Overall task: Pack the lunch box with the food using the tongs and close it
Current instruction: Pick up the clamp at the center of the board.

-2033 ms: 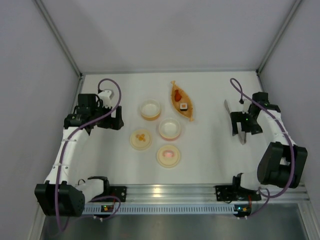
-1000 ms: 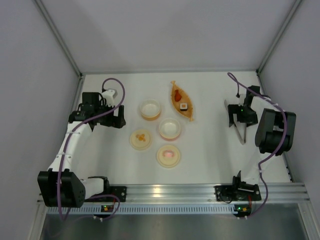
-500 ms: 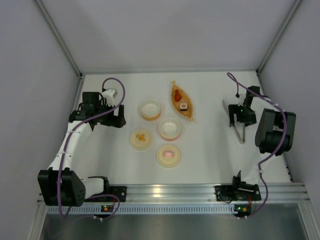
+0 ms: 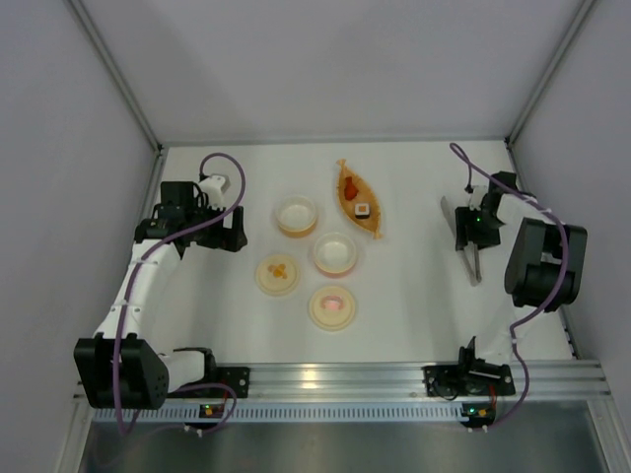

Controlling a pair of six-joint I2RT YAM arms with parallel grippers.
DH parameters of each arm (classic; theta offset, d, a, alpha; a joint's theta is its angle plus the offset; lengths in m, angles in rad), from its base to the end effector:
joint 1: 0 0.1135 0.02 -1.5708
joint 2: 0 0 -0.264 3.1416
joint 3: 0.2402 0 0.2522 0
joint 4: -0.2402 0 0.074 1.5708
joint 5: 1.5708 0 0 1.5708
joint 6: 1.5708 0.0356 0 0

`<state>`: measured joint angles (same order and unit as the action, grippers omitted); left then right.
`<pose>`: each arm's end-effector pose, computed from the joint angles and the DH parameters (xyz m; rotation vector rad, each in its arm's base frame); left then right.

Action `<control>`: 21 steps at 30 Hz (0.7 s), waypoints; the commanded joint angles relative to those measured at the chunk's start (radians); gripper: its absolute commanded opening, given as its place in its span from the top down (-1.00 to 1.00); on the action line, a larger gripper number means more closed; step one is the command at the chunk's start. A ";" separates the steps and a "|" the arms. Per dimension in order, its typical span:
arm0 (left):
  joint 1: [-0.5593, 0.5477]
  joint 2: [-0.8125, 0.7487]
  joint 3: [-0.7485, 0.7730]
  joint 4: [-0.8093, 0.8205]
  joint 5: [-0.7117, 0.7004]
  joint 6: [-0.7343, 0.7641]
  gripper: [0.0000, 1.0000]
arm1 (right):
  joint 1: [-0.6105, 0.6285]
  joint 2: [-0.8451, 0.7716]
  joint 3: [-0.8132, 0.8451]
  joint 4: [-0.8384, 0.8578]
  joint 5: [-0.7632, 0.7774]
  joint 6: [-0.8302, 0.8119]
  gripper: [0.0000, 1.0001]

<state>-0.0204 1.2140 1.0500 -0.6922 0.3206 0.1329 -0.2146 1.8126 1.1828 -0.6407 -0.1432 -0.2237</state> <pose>0.2496 -0.0163 0.2987 0.3271 2.3739 -0.3359 0.3419 -0.0693 0.1697 -0.0433 2.8159 0.1045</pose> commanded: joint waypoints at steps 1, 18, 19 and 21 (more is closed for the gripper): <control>0.007 -0.025 0.024 0.019 0.009 0.001 -0.96 | -0.012 -0.093 0.021 -0.042 -0.096 0.004 -0.13; 0.008 -0.031 0.035 0.014 -0.005 -0.013 -0.96 | -0.014 -0.196 0.178 -0.257 -0.216 -0.025 0.07; 0.008 -0.033 0.035 0.014 -0.003 -0.015 -0.96 | -0.014 -0.200 0.193 -0.266 -0.225 -0.026 0.10; 0.008 -0.030 0.038 0.014 0.000 -0.018 -0.96 | -0.012 -0.214 0.210 -0.293 -0.245 -0.031 0.13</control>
<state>-0.0204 1.2129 1.0512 -0.6926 0.3161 0.1280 -0.2146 1.6672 1.3243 -0.8658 -0.3260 -0.2359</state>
